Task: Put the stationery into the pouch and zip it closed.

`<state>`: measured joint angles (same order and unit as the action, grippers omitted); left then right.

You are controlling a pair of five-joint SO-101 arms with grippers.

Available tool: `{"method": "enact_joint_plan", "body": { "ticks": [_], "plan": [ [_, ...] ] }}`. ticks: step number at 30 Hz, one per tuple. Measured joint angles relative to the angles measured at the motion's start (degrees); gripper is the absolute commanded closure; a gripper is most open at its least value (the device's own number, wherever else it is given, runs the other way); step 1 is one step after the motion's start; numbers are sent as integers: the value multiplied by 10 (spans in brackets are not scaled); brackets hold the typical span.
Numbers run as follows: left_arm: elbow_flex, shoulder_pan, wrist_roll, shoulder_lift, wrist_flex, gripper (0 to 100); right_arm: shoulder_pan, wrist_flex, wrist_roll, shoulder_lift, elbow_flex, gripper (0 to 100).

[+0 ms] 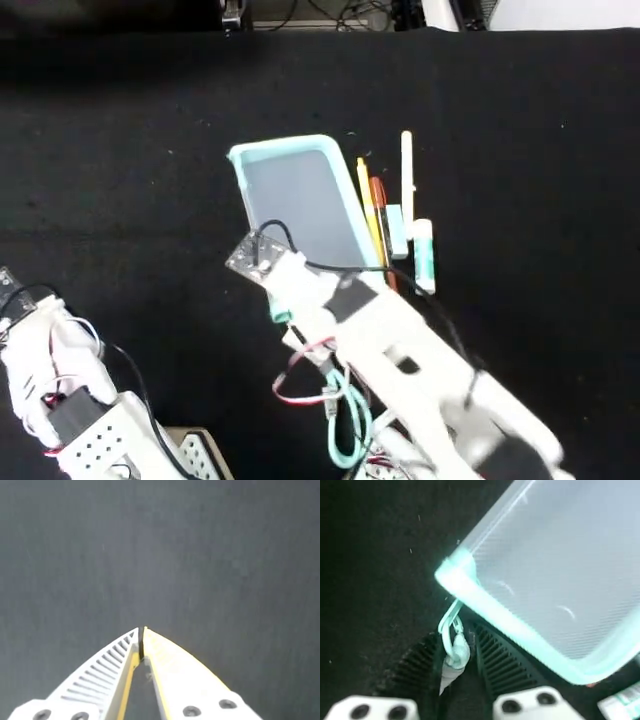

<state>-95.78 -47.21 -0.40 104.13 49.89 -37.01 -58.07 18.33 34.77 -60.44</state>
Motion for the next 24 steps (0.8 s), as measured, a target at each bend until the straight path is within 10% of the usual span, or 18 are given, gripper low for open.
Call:
{"method": "enact_joint_plan", "body": {
  "ticks": [16,24],
  "plan": [
    [0,281,2,0,-88,965,42,-60,1,47,196,986],
    [7,305,-18,0,-44,900,-35,-30,1,-39,241,986]
  ]
}}
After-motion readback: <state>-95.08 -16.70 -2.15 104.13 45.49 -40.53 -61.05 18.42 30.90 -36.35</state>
